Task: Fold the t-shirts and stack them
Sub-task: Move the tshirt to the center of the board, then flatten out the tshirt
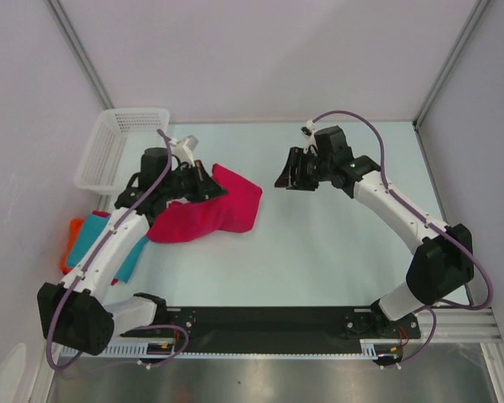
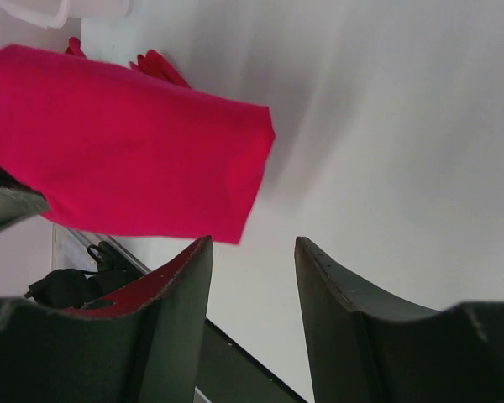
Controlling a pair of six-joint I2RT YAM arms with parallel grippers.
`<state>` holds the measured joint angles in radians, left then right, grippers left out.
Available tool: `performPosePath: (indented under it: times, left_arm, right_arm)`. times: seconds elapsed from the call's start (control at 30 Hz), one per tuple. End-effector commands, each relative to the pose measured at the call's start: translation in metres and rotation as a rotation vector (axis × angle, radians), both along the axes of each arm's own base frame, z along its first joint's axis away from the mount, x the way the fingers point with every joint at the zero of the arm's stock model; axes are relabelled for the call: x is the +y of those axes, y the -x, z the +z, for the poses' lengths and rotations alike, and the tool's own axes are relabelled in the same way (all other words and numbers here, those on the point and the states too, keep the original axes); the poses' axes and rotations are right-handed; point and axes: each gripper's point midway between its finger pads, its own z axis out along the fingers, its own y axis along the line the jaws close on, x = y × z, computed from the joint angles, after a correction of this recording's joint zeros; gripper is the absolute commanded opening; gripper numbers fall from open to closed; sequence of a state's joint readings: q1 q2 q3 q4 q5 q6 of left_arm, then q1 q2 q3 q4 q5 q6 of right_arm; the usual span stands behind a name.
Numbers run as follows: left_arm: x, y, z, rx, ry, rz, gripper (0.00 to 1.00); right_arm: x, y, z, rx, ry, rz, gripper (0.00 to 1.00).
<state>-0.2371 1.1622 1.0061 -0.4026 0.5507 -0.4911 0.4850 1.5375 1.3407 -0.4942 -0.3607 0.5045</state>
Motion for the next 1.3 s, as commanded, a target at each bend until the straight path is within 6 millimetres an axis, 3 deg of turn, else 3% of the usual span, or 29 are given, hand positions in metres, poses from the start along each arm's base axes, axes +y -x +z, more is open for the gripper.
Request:
performPosePath:
  times: [0.0, 0.2, 0.4, 0.53, 0.6, 0.63, 0.67, 0.7, 0.73, 0.9, 1.03, 1.13, 1.17, 1.27]
  left_arm:
    - [-0.064, 0.012, 0.025, -0.118, 0.078, -0.258, 0.00]
    - [-0.116, 0.030, 0.020, -0.109, 0.098, -0.420, 0.00]
    - [-0.128, 0.039, 0.032, -0.143, 0.171, -0.498, 0.00]
    - [-0.128, 0.044, 0.029, -0.143, 0.175, -0.520, 0.01]
    - [-0.125, 0.043, 0.026, -0.137, 0.155, -0.513, 0.11]
    - [-0.123, 0.042, 0.025, -0.130, 0.129, -0.499, 0.29]
    - [-0.121, 0.040, 0.026, -0.133, 0.114, -0.484, 0.38]
    - [-0.117, 0.032, 0.029, -0.153, 0.087, -0.443, 0.53]
    - [-0.113, 0.032, 0.028, -0.146, 0.061, -0.428, 0.58]
    - [-0.086, 0.014, 0.047, -0.205, 0.019, -0.288, 0.76]
    - [-0.054, -0.002, 0.047, -0.196, -0.011, -0.148, 0.77]
    - [-0.012, -0.017, 0.042, -0.166, -0.038, 0.029, 0.78]
    - [0.012, -0.028, 0.036, -0.141, -0.040, 0.114, 0.78]
    - [0.059, -0.039, 0.009, -0.015, 0.003, 0.273, 0.78]
  right_arm:
    - [-0.003, 0.002, 0.020, -0.048, -0.015, -0.022, 0.49]
    - [-0.006, 0.001, 0.023, -0.053, -0.007, -0.033, 0.49]
    - [-0.012, 0.002, 0.026, -0.062, 0.005, -0.048, 0.49]
    - [-0.013, 0.001, 0.024, -0.057, 0.005, -0.051, 0.50]
    - [-0.012, 0.001, 0.022, -0.050, 0.004, -0.051, 0.49]
    - [-0.011, 0.000, 0.021, -0.050, 0.003, -0.049, 0.49]
    - [-0.011, 0.001, 0.021, -0.047, 0.002, -0.047, 0.49]
    - [-0.010, 0.001, 0.020, -0.045, 0.001, -0.045, 0.49]
    - [-0.010, 0.000, 0.020, -0.046, 0.000, -0.047, 0.49]
    - [-0.011, 0.000, 0.018, -0.043, 0.004, -0.049, 0.49]
    - [-0.009, 0.000, 0.017, -0.039, 0.002, -0.045, 0.49]
    - [-0.010, 0.002, 0.019, -0.039, 0.002, -0.045, 0.49]
    - [-0.011, 0.003, 0.018, -0.037, 0.003, -0.045, 0.49]
    - [-0.013, 0.007, 0.015, -0.033, 0.009, -0.047, 0.49]
